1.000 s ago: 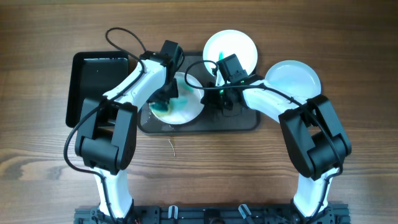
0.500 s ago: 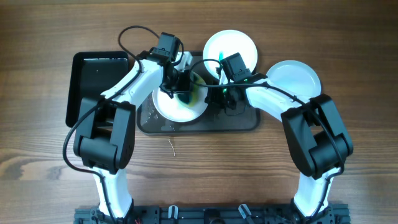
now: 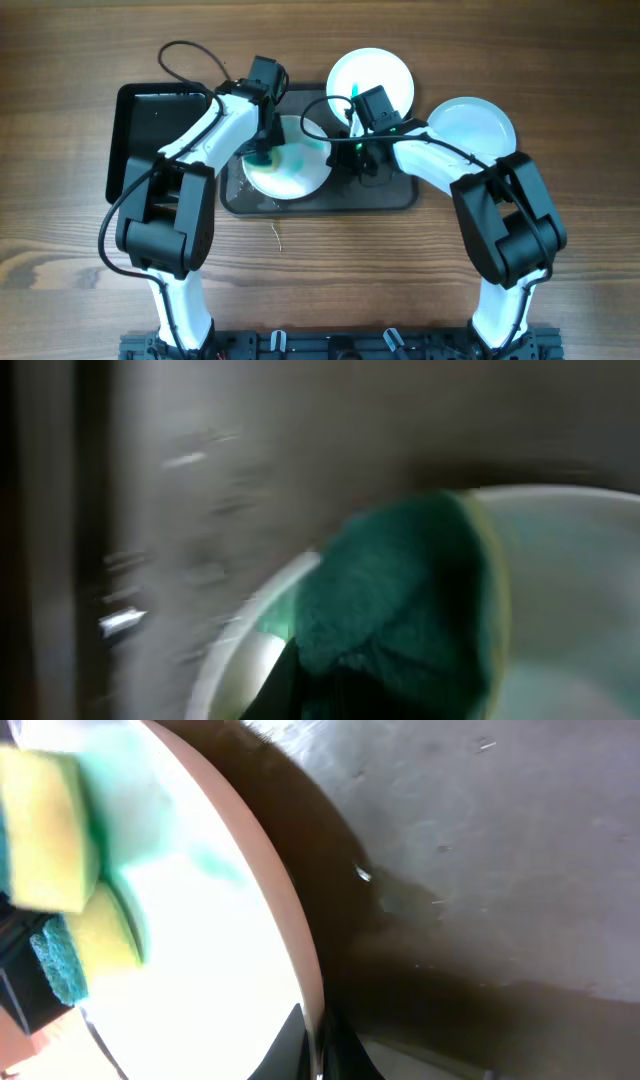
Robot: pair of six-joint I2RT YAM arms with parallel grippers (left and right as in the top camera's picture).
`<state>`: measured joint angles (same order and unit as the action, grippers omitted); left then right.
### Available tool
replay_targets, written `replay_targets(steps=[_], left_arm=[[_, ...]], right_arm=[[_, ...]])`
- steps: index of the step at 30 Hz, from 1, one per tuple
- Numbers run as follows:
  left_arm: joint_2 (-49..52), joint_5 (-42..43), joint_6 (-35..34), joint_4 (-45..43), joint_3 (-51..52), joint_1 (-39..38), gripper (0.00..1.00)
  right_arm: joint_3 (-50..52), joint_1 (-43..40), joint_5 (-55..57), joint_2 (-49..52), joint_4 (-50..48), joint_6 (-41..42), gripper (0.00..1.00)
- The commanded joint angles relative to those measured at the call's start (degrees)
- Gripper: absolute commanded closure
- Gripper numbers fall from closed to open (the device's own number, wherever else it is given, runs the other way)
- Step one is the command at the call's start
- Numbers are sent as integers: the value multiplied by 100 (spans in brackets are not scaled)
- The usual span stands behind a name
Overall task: Clean dirty plates on tray and stack at the side
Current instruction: 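Scrub the second plate with the sponge in the left gripper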
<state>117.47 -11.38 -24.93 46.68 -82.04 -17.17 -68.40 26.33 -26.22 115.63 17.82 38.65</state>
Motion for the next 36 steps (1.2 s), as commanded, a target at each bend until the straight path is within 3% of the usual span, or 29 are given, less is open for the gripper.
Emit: replay_targets(steps=[1, 3, 10, 13, 18, 20, 24, 28, 33, 36], left_arm=[[42, -1528, -706, 363, 39, 96, 96], [42, -1019, -463, 533, 39, 59, 96], [42, 3766, 2341, 566, 39, 35, 96], [42, 4247, 2524, 470, 39, 37, 96], [42, 4218, 2492, 0, 39, 63, 96], [42, 3746, 2068, -343, 39, 105, 96], [42, 1327, 525, -577, 39, 131, 96], [42, -575, -450, -195, 39, 103, 96], [42, -481, -446, 398, 39, 50, 96], [42, 348, 138, 710, 39, -7, 96]], right_arm=[[-48, 4, -81, 31, 46, -105, 96], [-48, 4, -83, 31, 46, -101, 96], [-48, 4, -85, 31, 44, -101, 96], [-48, 4, -85, 31, 46, -98, 96], [-48, 4, -87, 31, 46, -98, 96], [-48, 4, -85, 31, 46, -98, 96], [-48, 4, -85, 31, 48, -98, 96], [-48, 4, -85, 31, 68, -101, 96], [-48, 4, -85, 31, 79, -98, 96], [-48, 4, -85, 31, 81, -98, 96]])
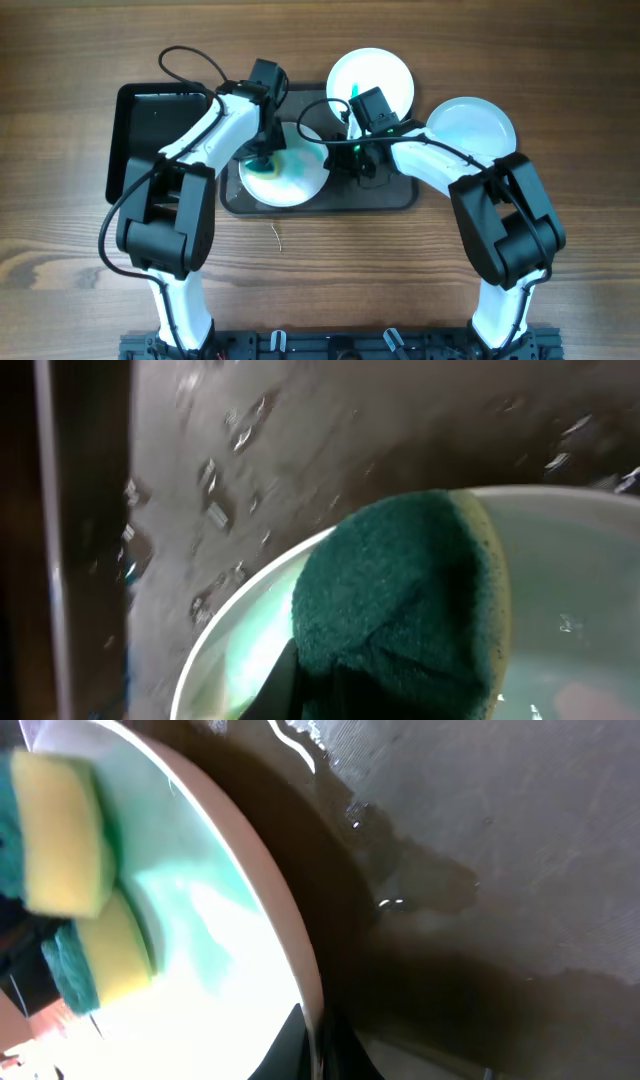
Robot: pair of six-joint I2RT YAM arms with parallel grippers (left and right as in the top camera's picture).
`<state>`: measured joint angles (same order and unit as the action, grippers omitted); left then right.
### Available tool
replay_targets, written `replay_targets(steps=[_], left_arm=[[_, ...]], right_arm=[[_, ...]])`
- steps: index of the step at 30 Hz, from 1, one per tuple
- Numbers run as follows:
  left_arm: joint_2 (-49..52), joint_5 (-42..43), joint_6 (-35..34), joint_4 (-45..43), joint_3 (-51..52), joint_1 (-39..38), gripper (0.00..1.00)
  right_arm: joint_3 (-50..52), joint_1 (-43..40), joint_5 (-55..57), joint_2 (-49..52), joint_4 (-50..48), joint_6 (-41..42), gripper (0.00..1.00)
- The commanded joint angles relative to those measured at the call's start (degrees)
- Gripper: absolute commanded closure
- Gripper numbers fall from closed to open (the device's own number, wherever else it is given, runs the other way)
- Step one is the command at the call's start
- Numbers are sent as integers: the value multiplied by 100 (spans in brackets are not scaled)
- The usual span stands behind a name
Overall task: Clean dirty plates on tray and stack at the side
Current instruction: 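Scrub the second plate with the sponge in the left gripper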
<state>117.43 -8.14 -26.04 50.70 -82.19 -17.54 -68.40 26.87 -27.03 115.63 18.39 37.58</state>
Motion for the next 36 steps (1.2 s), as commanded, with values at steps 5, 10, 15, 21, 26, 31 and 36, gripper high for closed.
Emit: replay_targets(steps=[5, 10, 15, 21, 26, 31, 36], left_arm=[[46, 2809, 2439, 577, 55, -42, 96], [46, 4070, 3045, 238, 55, -42, 96], [46, 3731, 2736, -256, 55, -20, 96], [50, 223, 404, -789, 55, -20, 96], [50, -1086, -511, -612, 55, -20, 96], [28, -704, -501, -396, 48, -22, 96], [-212, -450, -420, 160, -422, 199, 96]], right_arm=[[-48, -50, -4, 31, 28, 9, 96], [-48, -50, -4, 31, 28, 55, 96], [-48, -50, -4, 31, 33, 50, 96], [-48, -50, -4, 31, 48, 55, 96], [-48, -50, -2, 31, 55, 55, 96], [-48, -50, 20, 31, 103, 48, 96], [-48, -50, 262, 31, 280, 9, 96]])
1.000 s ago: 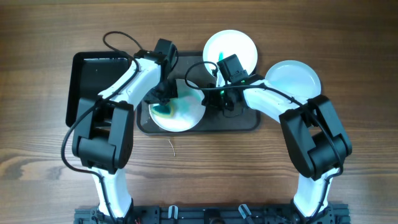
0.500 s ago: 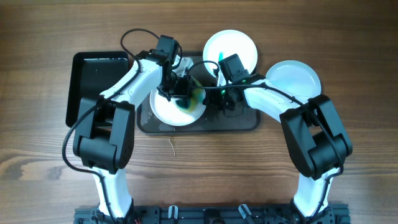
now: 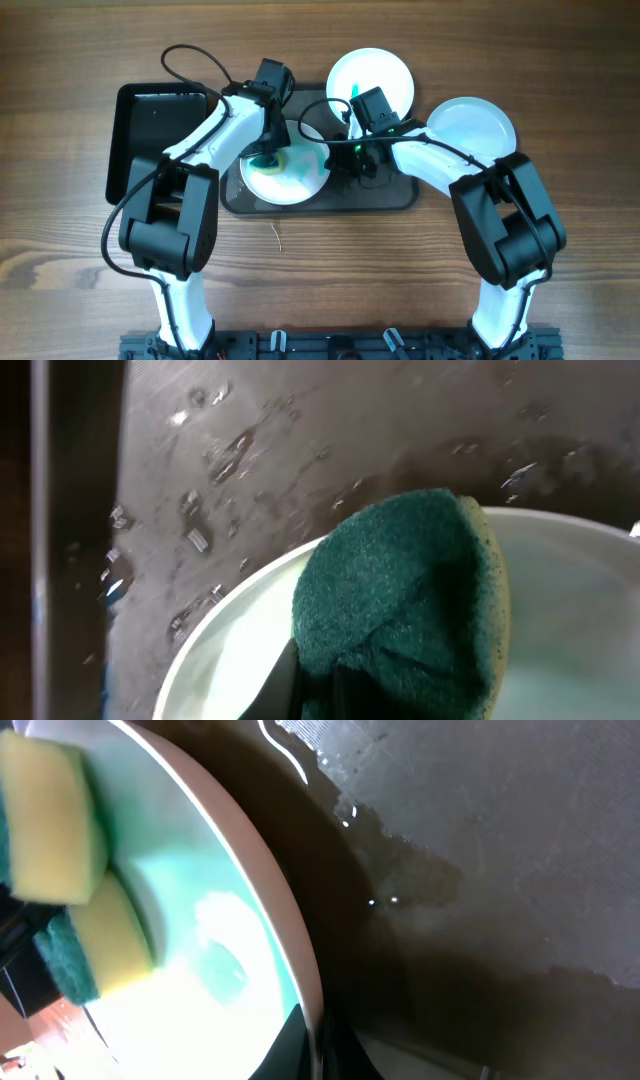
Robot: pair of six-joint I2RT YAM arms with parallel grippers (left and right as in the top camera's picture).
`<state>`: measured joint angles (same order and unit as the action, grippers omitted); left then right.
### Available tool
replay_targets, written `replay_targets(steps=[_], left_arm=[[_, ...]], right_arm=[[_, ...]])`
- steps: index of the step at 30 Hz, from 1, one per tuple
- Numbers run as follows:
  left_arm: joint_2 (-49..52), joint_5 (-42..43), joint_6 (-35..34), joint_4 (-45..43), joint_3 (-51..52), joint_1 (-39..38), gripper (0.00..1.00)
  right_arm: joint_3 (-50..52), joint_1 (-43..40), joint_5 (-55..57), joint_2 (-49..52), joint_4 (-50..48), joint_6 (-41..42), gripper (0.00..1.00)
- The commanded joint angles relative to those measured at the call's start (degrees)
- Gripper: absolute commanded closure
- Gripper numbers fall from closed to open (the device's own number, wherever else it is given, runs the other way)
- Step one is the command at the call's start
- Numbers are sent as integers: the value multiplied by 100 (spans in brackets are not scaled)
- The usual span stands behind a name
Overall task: Clean dirty plates on tray and stack at the side
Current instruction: 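Scrub the second plate with the sponge in the left gripper, then lift the second plate with the right gripper, move sponge aside left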
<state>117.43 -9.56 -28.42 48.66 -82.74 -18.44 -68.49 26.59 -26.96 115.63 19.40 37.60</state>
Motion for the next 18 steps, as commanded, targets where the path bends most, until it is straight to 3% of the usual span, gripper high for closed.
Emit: replay_targets(steps=[1, 11, 18], left_arm=[[-293, -308, -181, 520, -542, 343, 96], [-876, -310, -31, 761, -1106, 597, 96], [-850, -306, -28, 654, -918, 603, 96]], right_arm=[[-39, -22, 330, 31, 245, 7, 96], [-52, -13, 649, -251, 450, -125, 96], [-52, 402, 2465, -1239, 988, -387, 96]])
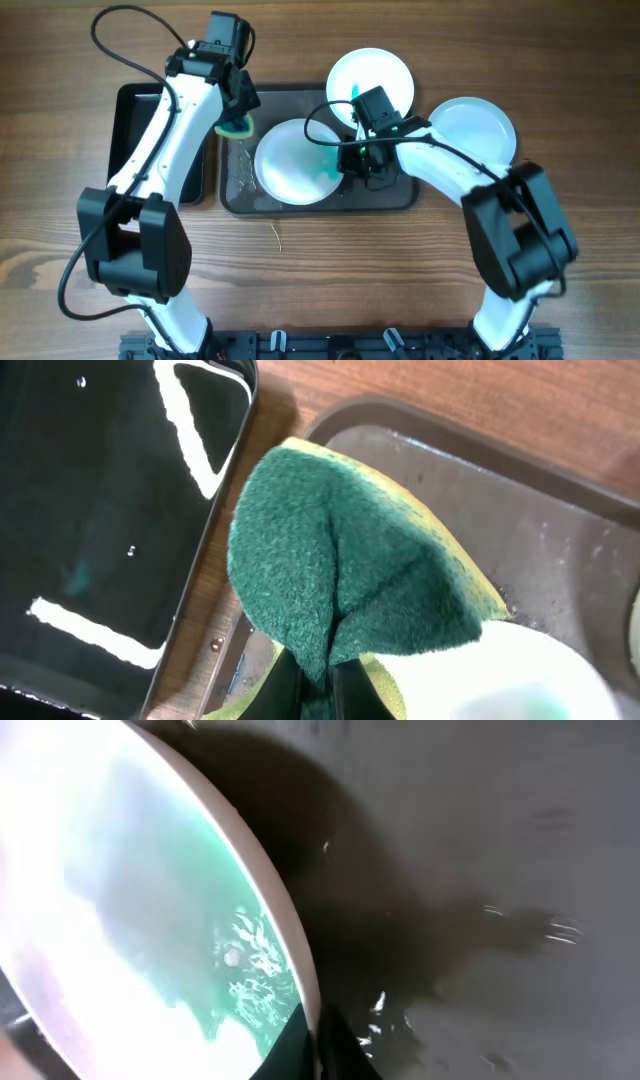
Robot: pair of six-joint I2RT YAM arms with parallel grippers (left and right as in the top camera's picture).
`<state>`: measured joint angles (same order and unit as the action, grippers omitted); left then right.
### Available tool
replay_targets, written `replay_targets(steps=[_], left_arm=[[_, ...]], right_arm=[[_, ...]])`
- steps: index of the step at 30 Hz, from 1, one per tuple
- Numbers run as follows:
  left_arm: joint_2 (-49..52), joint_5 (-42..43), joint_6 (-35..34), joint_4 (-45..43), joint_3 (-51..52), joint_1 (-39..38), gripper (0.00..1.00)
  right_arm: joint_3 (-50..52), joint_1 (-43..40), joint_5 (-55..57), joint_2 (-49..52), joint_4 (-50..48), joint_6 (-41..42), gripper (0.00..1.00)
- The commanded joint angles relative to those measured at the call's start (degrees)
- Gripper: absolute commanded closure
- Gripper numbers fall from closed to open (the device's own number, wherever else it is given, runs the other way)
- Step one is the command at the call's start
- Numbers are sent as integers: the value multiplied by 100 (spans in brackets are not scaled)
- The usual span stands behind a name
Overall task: Clean dirty plates on tray and stack at the side
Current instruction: 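Lift the second plate with the right gripper, move sponge aside left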
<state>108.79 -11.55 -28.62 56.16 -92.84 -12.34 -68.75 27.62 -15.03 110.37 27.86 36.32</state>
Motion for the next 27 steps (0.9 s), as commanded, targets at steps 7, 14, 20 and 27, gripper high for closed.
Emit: replay_targets(steps=[7, 14, 20, 27], left_arm=[[13, -63, -13, -131, 114, -9, 96], [13, -28, -11, -122, 114, -9, 96], [13, 2, -11, -125, 114, -17, 96], [13, 22, -13, -129, 114, -17, 96]], right_arm=[[-26, 1088, 3805, -1554, 573, -332, 96], [-26, 1775, 5849, -1814, 651, -855, 96], [-26, 2166, 7385, -1812, 649, -1272, 96], [-26, 2623, 9228, -1812, 501, -1908, 96]])
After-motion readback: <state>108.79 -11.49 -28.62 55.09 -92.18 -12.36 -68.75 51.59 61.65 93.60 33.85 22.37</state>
